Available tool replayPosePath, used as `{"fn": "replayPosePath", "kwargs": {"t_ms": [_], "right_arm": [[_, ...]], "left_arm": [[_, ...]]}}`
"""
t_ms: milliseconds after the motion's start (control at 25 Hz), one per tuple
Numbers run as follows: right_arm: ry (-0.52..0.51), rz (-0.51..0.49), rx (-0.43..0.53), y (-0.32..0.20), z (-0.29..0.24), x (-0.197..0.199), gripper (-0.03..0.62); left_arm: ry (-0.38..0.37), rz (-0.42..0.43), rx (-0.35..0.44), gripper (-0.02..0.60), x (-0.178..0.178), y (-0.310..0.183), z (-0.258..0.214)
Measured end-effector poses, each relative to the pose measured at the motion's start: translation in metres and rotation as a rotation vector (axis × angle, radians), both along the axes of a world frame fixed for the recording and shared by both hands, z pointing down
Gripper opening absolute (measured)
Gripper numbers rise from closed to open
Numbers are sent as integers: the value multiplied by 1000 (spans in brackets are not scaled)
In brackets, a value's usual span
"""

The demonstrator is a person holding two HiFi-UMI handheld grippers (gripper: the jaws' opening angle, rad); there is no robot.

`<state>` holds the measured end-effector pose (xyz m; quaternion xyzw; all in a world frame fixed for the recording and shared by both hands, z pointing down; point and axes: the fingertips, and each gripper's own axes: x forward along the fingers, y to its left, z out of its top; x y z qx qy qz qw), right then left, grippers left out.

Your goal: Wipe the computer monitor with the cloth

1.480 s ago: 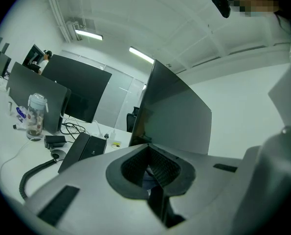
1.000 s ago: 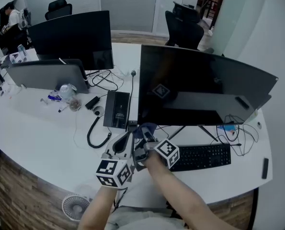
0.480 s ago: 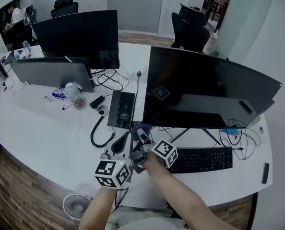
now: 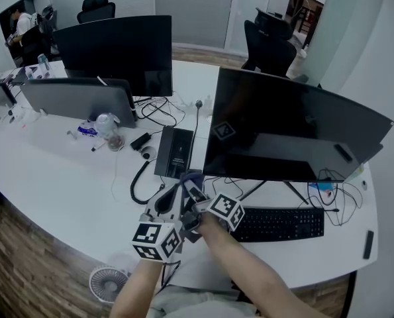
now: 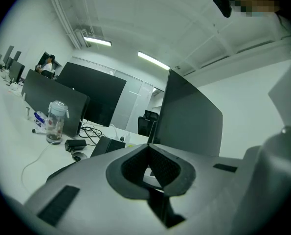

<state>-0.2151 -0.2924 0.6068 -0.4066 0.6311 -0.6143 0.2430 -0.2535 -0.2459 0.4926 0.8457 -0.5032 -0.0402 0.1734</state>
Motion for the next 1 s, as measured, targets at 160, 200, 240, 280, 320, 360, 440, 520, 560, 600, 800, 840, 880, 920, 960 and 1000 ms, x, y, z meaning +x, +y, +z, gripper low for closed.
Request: {"fn": "replayPosePath", "kwargs": {"t_ms": [160,200,240,280,320,360,440,520,560,600,800,840,880,920,960,1000], "right_arm": [[42,-84,45,-2,-7,-15,126],[49,-92,53,-3,-9,-17,126],[50,-88,55,-4,-10,-17,126],[47,-77,52,-6,-11,-15,126],[44,-61,47,-6,-12,-12,126],[44,-46,42,-7,-11,-8,126],[48,-18,33,-8,-10,0,126],[51,-2,28,-8,-9,7,126],[54,1,26,-8,-9,9,126],[57,0,25,-8,-9,11,126],[64,-4,13,-9,-14,16,126],[62,-4,6,-9,-14,16,126],[61,-4,0,-8,-14,17,126],[60,-4,-5,-8,-14,17,126],[59,-4,-8,-8,-14,18,126],[58,-5,-11,-8,-14,19,126]], "left_arm": [[3,-14,-2,8,-7,0,1],[5,-16,-2,8,-9,0,1],[6,-19,-3,8,-10,0,1],[7,-20,-4,8,-11,0,1],[7,-21,-5,8,-12,1,1],[8,-22,-6,8,-13,1,0],[10,-25,-7,8,-14,1,0],[14,-27,-6,8,-15,1,-1],[16,-28,-5,8,-15,1,-1],[18,-29,-5,8,-15,1,-1],[24,-36,-5,8,-15,2,-2],[26,-38,-5,8,-16,2,-2],[28,-40,-5,8,-16,3,-2],[29,-42,-5,8,-17,3,-3],[31,-43,-3,8,-17,3,-4],[33,-44,0,8,-17,3,-5]]}}
